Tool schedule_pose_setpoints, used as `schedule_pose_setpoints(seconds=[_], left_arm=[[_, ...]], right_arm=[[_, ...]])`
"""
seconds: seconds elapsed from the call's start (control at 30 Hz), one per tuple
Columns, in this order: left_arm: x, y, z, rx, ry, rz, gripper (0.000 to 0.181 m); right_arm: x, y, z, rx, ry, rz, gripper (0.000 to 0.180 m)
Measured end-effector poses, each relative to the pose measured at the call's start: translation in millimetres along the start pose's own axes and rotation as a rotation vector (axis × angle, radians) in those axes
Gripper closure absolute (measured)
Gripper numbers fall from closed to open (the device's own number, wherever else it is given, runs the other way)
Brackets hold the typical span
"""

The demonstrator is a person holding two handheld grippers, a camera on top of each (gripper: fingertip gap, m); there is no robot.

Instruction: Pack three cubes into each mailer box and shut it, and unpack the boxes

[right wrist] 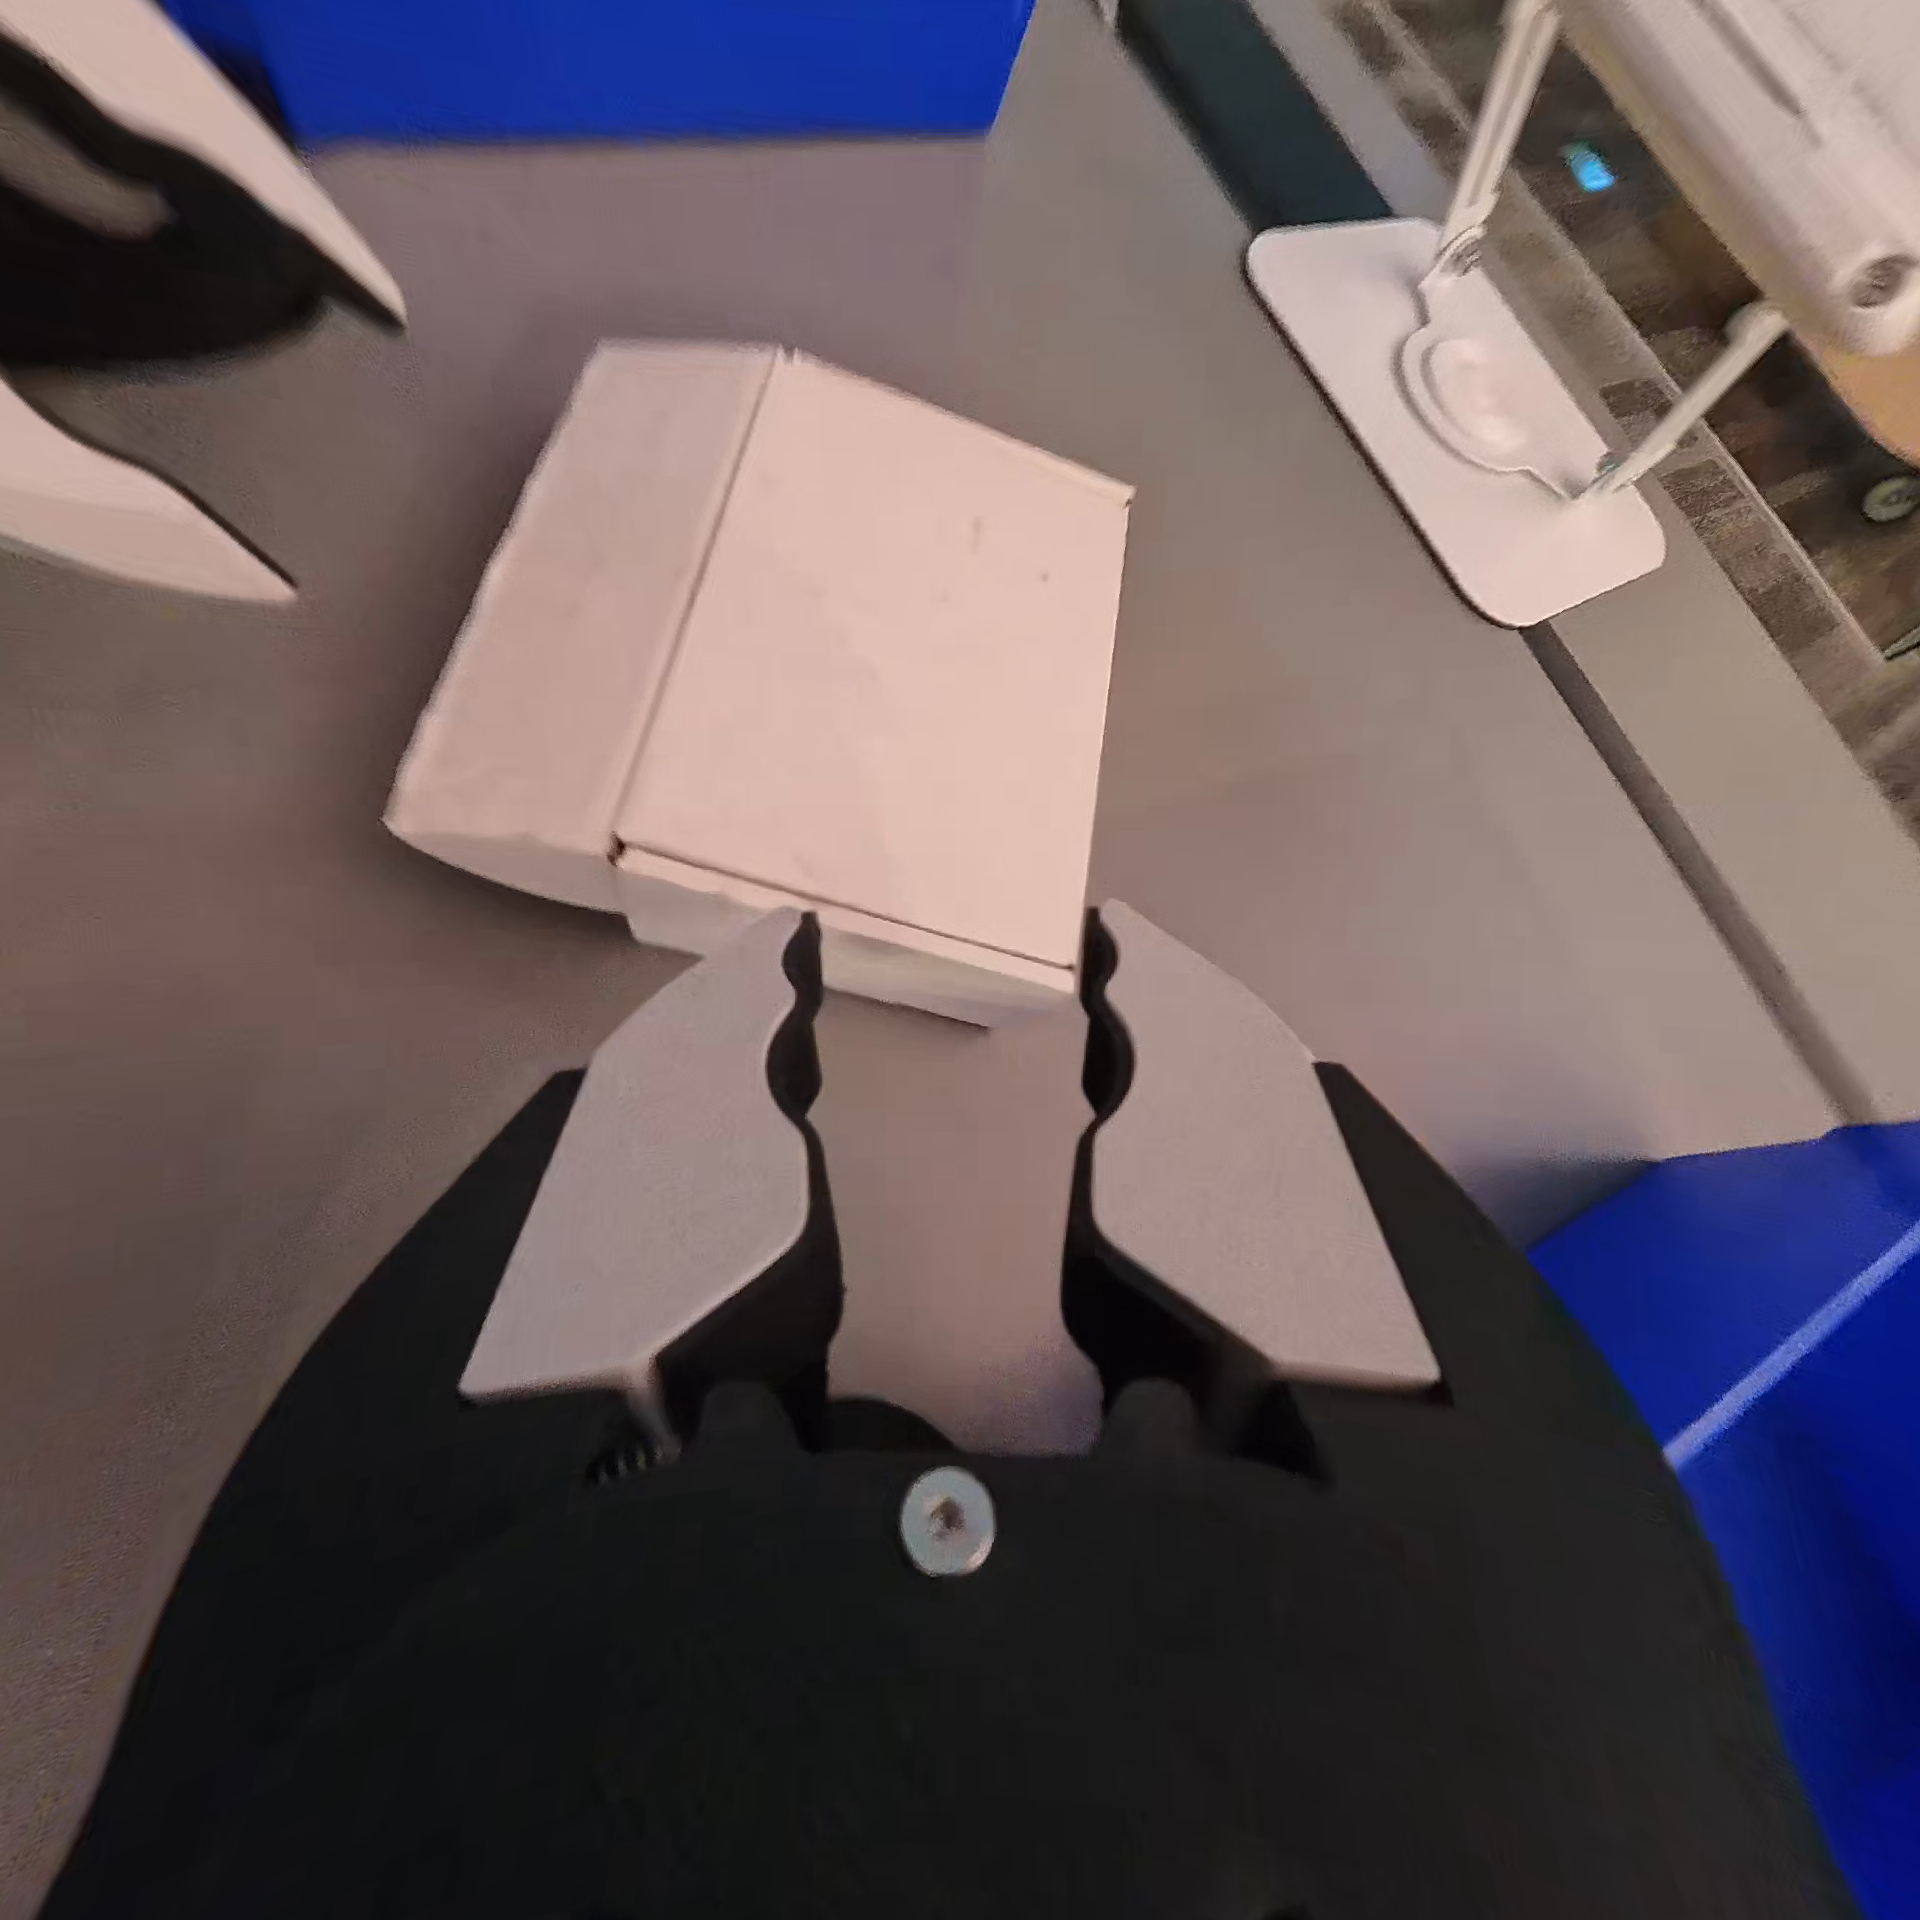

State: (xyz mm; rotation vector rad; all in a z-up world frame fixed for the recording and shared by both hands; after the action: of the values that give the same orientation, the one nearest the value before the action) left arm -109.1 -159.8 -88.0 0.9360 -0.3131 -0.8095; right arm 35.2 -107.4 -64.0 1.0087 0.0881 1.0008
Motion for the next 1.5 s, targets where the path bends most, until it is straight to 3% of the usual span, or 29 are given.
schedule_pose_setpoints(seconds=[0.17, 0.27, 0.37, 0.5, 0.8, 1.13, 1.5], left_arm=[[17.0, 3.9, -17.1, -0.039, 0.054, -0.158, 0.119], [23.0, 8.1, -19.7, -0.019, 0.032, -0.154, 0.121], [24.3, 6.8, -21.3, -0.026, 0.023, -0.157, 0.12], [19.8, 1.0, -21.1, -0.038, 0.035, -0.181, 0.12], [-9.7, -10.9, -14.1, -0.041, 0.025, -0.212, 0.13], [-12.2, -15.6, -26.8, -0.047, 0.078, -0.311, 0.137], [-9.4, -17.8, -35.6, -0.037, 0.058, -0.242, 0.139]], right_arm=[[1.9, -19.8, -25.7, -0.193, -0.033, 0.365, 0.126], [-2.4, -30.5, -37.1, -0.264, -0.026, 0.458, 0.126], [-7.3, -31.4, -38.3, -0.281, -0.017, 0.455, 0.126], [-31.5, -17.4, -25.5, -0.208, 0.094, 0.417, 0.139], [-42.0, -14.5, -32.6, -0.209, 0.089, 0.496, 0.13], [-43.1, -14.8, -34.8, -0.193, 0.087, 0.438, 0.126], [-45.0, -12.3, -35.4, -0.19, 0.103, 0.381, 0.126]])
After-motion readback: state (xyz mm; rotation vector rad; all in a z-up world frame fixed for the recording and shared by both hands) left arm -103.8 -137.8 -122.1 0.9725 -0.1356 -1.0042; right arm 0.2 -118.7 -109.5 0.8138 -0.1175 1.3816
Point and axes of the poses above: each gripper's, where its closed fingertips meet, z back along the fingers, y out of its top, x = y × z across the jaws, the point moved 1 cm from there along z, back along the fingers, and after that the axes turned 7 degrees about -y, right-handed, at the moved point
